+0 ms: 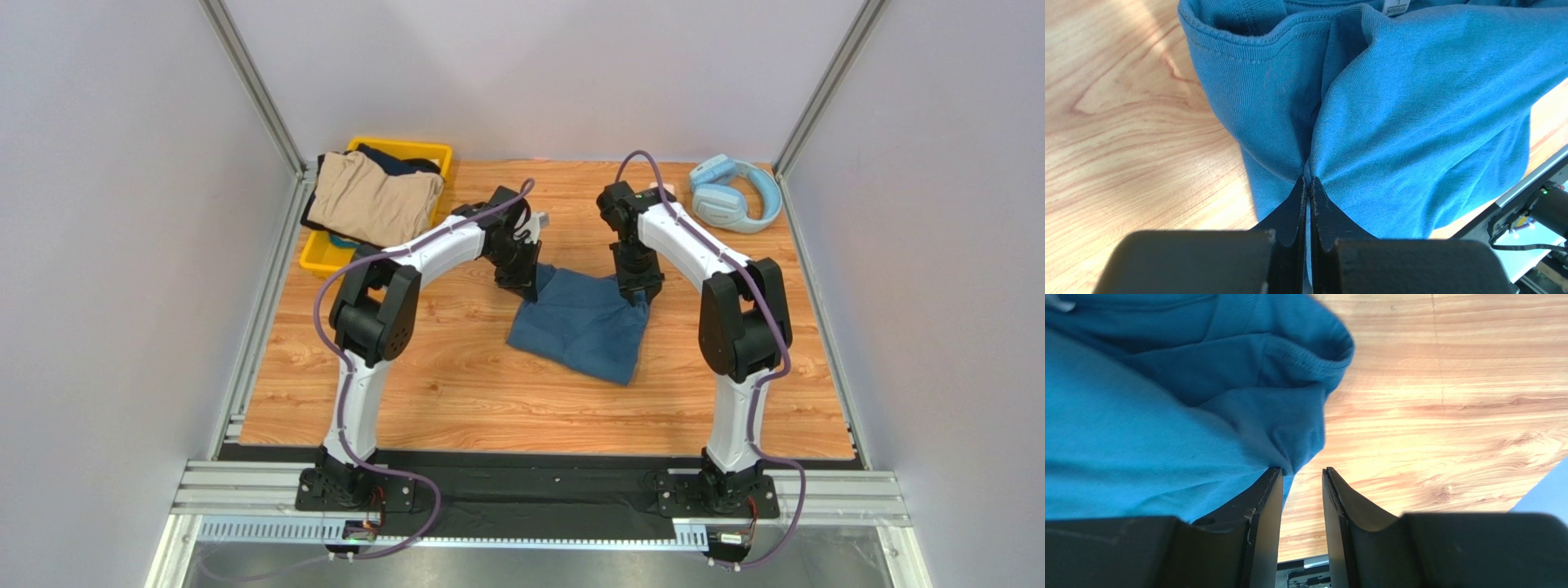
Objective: Fold and stack the t-shirts
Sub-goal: Fold the tshirt
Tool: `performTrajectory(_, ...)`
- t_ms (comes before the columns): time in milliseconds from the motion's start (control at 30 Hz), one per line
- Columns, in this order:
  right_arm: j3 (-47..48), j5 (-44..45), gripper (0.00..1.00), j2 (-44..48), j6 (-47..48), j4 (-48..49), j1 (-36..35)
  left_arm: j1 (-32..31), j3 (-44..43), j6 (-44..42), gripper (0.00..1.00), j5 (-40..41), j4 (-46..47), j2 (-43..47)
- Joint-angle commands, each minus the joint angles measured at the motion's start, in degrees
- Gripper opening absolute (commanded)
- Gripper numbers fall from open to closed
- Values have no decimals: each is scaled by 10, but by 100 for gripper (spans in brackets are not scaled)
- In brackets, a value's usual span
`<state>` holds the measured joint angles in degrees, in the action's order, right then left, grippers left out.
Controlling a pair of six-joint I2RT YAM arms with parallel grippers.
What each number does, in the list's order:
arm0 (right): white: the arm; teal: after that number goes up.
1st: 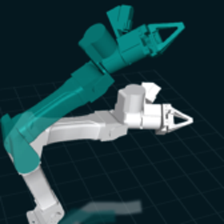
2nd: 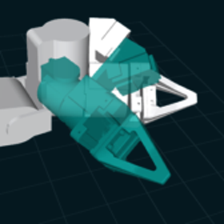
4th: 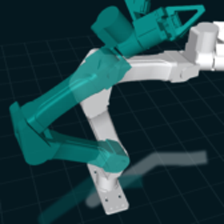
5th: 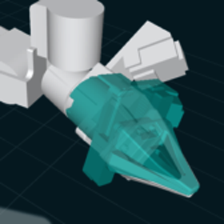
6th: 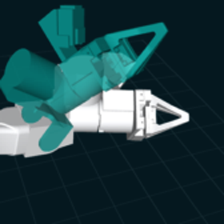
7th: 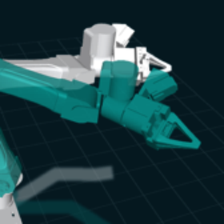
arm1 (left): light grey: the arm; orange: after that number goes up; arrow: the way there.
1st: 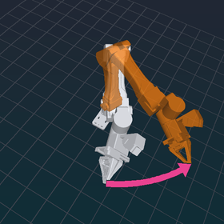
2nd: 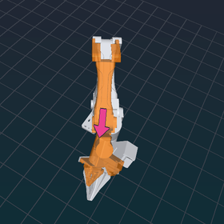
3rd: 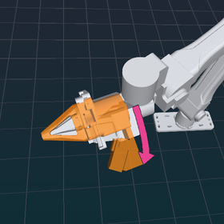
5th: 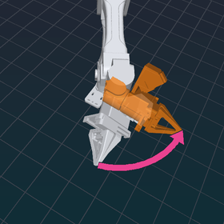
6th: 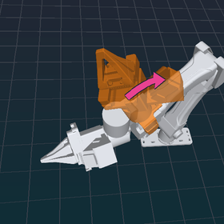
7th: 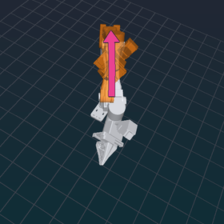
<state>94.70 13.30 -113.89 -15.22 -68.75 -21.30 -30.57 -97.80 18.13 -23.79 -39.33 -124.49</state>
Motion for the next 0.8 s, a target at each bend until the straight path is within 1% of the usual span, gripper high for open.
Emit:
performTrajectory(0,40,36,34,-7,-11,-16,3,6,12,6,0,11,7,43)
performTrajectory(133,44,-5,34,40,-10,-12,2,8,16,10,0,20,6,55)
performTrajectory(167,40,-38,34,65,-4,-3,2,9,16,10,3,23,4,57)
performTrajectory(267,21,-72,34,97,-8,5,-1,14,14,13,12,38,2,71)
performTrajectory(333,-3,-88,34,105,-9,12,-2,16,13,14,15,48,1,83)
performTrajectory(400,-14,-107,34,102,-11,14,-6,21,8,14,19,56,1,93)
performTrajectory(533,-35,-154,34,100,-12,23,-20,25,-15,13,20,52,-8,99)
performTrajectory(567,-38,-178,35,97,-13,33,-23,25,-23,14,23,46,-8,97)
performTrajectory(733,-56,-201,35,47,-24,56,-34,25,-50,16,24,17,-5,63)
performTrajectory(767,-63,-213,35,40,-25,68,-33,25,-62,16,28,4,-2,55)
